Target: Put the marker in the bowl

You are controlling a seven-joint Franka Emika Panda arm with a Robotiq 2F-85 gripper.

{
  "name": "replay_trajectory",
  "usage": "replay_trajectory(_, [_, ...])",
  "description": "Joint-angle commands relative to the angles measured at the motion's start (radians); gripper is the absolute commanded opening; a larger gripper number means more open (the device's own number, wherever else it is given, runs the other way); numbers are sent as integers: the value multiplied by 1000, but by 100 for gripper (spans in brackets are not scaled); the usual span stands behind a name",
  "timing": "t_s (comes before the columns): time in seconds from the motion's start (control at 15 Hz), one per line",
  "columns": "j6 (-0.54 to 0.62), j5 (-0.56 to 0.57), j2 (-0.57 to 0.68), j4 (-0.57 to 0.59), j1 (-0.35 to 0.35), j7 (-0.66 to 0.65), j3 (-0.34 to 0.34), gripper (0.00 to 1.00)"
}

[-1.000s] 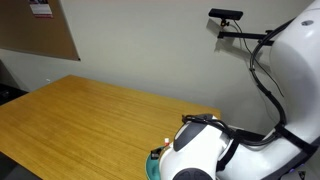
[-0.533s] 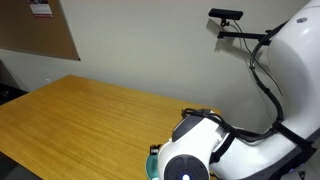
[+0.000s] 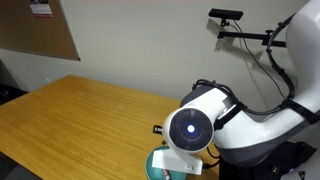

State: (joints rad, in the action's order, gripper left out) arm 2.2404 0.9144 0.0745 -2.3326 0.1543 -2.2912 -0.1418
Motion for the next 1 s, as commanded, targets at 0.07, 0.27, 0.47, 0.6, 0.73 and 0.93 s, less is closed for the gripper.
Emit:
replay_trajectory(0.07, [159, -119, -124, -98, -39, 192, 30, 100])
replay_trajectory(0.27, [244, -229, -164, -136, -53, 360, 49, 100])
replay_trajectory(0.47, [259, -329, -208, -163, -67, 503, 58, 100])
replay_trajectory(0.6, [243, -391, -239, -176, -74, 597, 60, 100])
replay_trajectory(0.73, [238, -467, -271, -189, -81, 707, 64, 100])
replay_trajectory(0.93, [225, -601, -316, -205, -84, 898, 71, 100])
